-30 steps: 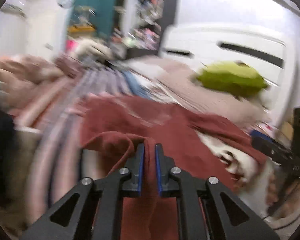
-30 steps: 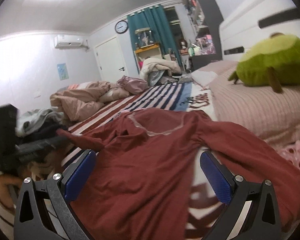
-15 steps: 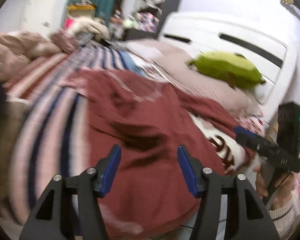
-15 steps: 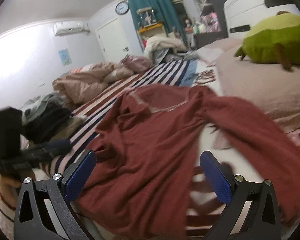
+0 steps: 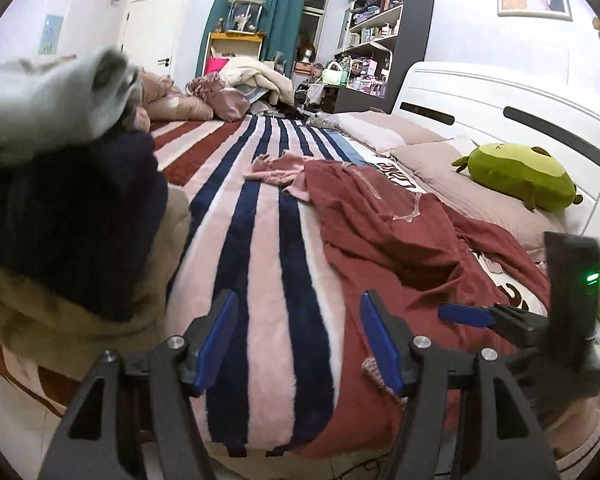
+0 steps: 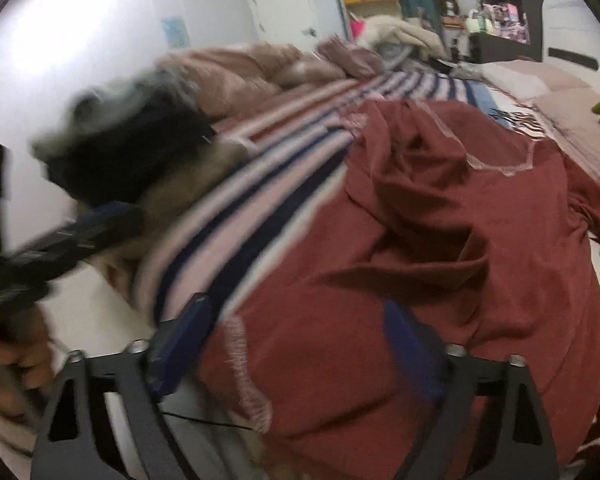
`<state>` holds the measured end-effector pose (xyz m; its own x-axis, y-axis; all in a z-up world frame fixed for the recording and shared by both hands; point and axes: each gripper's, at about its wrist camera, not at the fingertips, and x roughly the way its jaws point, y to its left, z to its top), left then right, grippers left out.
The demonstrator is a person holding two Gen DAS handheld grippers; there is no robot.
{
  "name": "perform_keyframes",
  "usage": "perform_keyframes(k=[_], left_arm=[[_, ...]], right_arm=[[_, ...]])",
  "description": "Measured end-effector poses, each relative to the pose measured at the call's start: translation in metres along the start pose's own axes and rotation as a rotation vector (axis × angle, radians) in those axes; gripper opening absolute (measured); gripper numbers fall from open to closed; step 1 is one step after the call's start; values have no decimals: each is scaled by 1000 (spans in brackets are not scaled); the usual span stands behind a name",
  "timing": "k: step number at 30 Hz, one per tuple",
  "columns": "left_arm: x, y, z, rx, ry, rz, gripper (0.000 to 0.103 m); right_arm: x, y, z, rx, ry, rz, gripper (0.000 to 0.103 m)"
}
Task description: Fold small clothes
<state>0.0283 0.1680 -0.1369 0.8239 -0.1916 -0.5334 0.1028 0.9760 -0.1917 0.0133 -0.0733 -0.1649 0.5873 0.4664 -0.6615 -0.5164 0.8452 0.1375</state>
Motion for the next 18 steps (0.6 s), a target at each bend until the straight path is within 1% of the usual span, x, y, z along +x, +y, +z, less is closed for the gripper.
perform_keyframes(k=[3,5,8,9,11,12,13,14,15,16,17,18], left_arm=[[4,2,-5,-10,9,-19,60],[5,3,-7,-24,9,-38,60],[7,4,-7,-41,8,-58,60],[8,3,-6,-42,9,-58,60],[8,3,-6,-39,9,-56,60],[8,3,-6,-39,9,-56,60],[7,3,-5,-40,7,-56,60],[6,3,-5,-43,4,-57,61],[5,5,-6,-45,2,-56,61],[4,5,-6,-49,-2,-47,63],[4,6,-6,-53,-5,-37,64],[3,6,-5,-57,-7,-32,65]], right_arm=[[20,3,-5,-20,48,-33,97],[28,10,-8,-67,53,-74,102],[30,20,-11,-118,45,-127,101],[30,22,-11,-119,41,-134,99],[26,22,-13,-113,26,-172,74],[21,19,-12,-108,16,-174,69],[15,16,-11,-96,6,-154,58],[8,10,-9,-70,-6,-126,43],[4,7,-9,-50,-14,-104,38],[-2,2,-9,-26,-23,-74,30],[-5,-4,-8,1,-29,-52,18],[-11,-12,-8,32,-32,-39,12]])
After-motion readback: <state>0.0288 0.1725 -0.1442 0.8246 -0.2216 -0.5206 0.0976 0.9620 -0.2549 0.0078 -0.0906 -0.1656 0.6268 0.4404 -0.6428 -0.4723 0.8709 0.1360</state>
